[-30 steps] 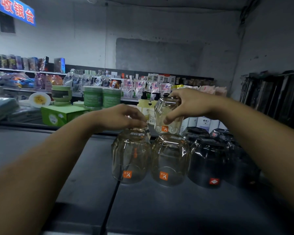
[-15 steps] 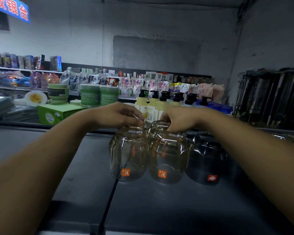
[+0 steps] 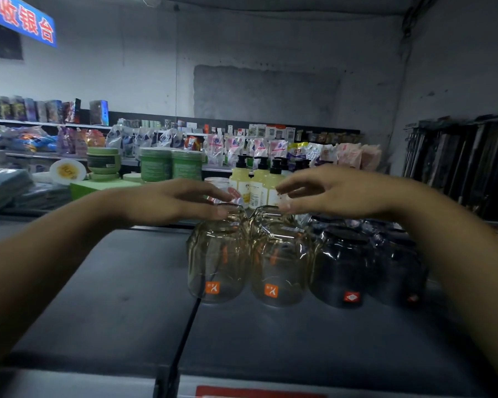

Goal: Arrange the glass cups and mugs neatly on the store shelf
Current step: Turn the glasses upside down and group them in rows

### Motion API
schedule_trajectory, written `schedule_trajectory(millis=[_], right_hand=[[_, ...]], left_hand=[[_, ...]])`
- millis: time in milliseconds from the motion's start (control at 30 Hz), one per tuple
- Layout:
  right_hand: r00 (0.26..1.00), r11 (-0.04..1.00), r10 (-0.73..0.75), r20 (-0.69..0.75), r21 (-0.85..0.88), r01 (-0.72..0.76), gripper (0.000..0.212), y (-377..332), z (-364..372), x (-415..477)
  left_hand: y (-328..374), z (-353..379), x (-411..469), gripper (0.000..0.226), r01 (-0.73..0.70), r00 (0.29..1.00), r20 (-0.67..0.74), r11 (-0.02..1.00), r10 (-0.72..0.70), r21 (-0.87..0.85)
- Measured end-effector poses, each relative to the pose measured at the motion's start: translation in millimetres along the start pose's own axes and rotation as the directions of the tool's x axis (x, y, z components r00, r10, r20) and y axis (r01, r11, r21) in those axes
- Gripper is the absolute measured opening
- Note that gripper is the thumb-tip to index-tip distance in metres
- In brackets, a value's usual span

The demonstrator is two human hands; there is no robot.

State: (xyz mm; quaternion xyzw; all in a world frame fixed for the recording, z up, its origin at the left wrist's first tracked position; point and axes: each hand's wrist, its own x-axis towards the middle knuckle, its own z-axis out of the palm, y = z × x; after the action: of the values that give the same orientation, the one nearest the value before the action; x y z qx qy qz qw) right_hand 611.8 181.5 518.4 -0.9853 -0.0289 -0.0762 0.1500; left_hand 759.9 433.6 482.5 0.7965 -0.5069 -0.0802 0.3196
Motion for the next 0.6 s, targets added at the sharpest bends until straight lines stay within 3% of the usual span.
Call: schedule_trajectory(millis=[67,133,233,367,600], right_hand=[[1.000,0.998,0.001,0.021,-0.066,0.001,0.078,-3,8,-8],[0.998,0.991,0.023,0.051,-0.135,-0.016,0.066,-5,18,-8],[0.996,0.991,0.055,0.071,-0.124,-0.046,0.054,-5,26,-8],[0.998,0.994,0.055,0.008,-0.092,-0.054,0.045,-5,31,-8],[0.996,0.996,0.029,-0.085,-0.080,-0.036,0.039,-5,38,-6]], left_hand=[[-10,10,-8,0.051,-0.009,0.999,-0.048,0.998,0.006,-0.062],[-16,19,-9,0.052,-0.011,0.994,-0.111,0.994,-0.001,-0.108],[-17,27,-7,0.048,-0.024,0.986,-0.165,0.988,-0.002,-0.155],[-18,36,-3,0.028,-0.058,0.964,-0.265,0.973,-0.003,-0.224],[-24,46,3,0.023,-0.106,0.944,-0.327,0.974,0.035,-0.203]])
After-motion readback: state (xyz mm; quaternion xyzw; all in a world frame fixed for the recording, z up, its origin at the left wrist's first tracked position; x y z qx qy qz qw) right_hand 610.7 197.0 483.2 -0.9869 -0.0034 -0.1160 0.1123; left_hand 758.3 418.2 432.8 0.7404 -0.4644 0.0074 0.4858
